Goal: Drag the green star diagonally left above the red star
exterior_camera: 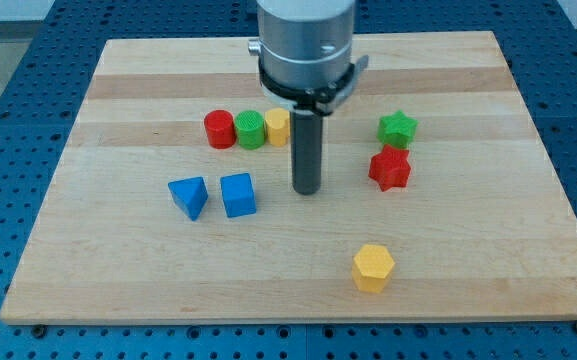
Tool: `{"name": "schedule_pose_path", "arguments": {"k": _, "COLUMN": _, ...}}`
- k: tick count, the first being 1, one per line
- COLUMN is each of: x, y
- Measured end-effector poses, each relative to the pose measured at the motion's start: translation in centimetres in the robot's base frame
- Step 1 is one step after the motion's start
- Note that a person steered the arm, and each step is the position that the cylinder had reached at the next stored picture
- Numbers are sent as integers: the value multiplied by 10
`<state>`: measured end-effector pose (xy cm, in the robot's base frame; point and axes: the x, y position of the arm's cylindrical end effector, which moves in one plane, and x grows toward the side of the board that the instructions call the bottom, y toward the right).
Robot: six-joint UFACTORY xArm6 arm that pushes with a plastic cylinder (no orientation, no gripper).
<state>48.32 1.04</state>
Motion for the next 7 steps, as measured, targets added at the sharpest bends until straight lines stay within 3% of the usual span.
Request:
{"name": "schedule_pose_path", "arguments": {"k": 2, "x": 17, "y": 78}}
{"name": "schedule_pose_path", "arguments": {"k": 4, "x": -4, "y": 145}}
{"name": "schedule_pose_path", "arguments": {"k": 5, "x": -39, "y": 147}}
{"name": "schedule_pose_path", "arguments": {"k": 7, "x": -69, "y": 129}}
